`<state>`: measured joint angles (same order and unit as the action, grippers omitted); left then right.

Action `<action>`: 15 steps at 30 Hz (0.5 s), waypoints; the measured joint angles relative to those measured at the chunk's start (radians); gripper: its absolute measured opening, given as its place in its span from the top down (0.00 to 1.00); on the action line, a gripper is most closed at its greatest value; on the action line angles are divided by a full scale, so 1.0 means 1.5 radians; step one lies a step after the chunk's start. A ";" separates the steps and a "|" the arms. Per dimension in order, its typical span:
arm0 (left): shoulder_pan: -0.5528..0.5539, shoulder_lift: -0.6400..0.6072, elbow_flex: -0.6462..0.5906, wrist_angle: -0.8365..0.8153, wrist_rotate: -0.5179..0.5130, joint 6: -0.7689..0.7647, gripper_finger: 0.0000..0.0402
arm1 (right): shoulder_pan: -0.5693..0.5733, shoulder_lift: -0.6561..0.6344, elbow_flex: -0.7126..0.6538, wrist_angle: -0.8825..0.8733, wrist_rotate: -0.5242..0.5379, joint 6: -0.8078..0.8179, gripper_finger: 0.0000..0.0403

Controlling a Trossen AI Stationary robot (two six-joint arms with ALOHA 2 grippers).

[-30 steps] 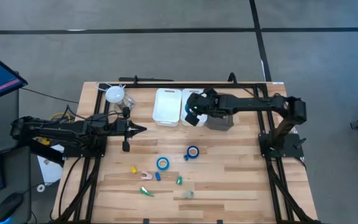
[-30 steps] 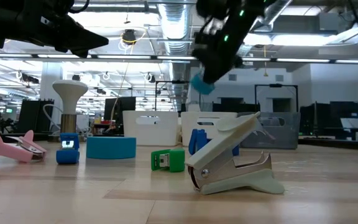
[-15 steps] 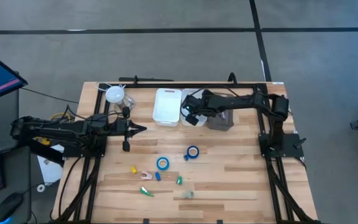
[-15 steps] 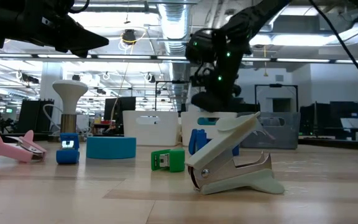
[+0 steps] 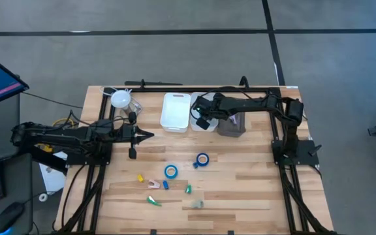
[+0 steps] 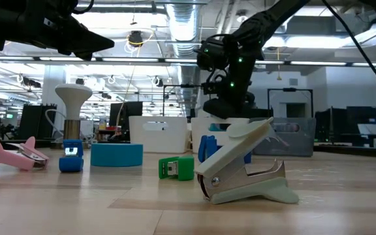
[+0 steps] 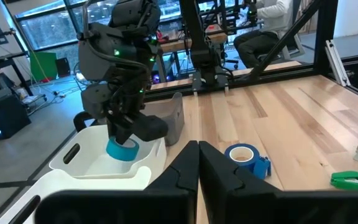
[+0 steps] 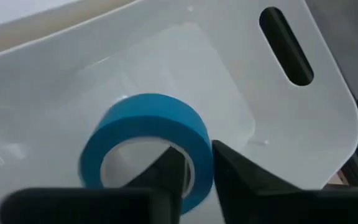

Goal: Pick and place Stapler, Stapler remover, tape
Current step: Put the right light blue tape into the right white bin, then put the top blue stapler into the left white bin

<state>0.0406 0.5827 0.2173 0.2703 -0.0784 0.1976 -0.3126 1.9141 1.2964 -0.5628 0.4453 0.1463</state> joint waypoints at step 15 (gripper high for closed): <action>0.000 0.000 0.000 0.000 0.000 0.000 0.99 | 0.032 -0.001 0.123 -0.141 -0.003 -0.086 0.64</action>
<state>0.0406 0.5827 0.2173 0.2703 -0.0784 0.1974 -0.2652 1.9133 1.4804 -0.7748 0.4407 0.0179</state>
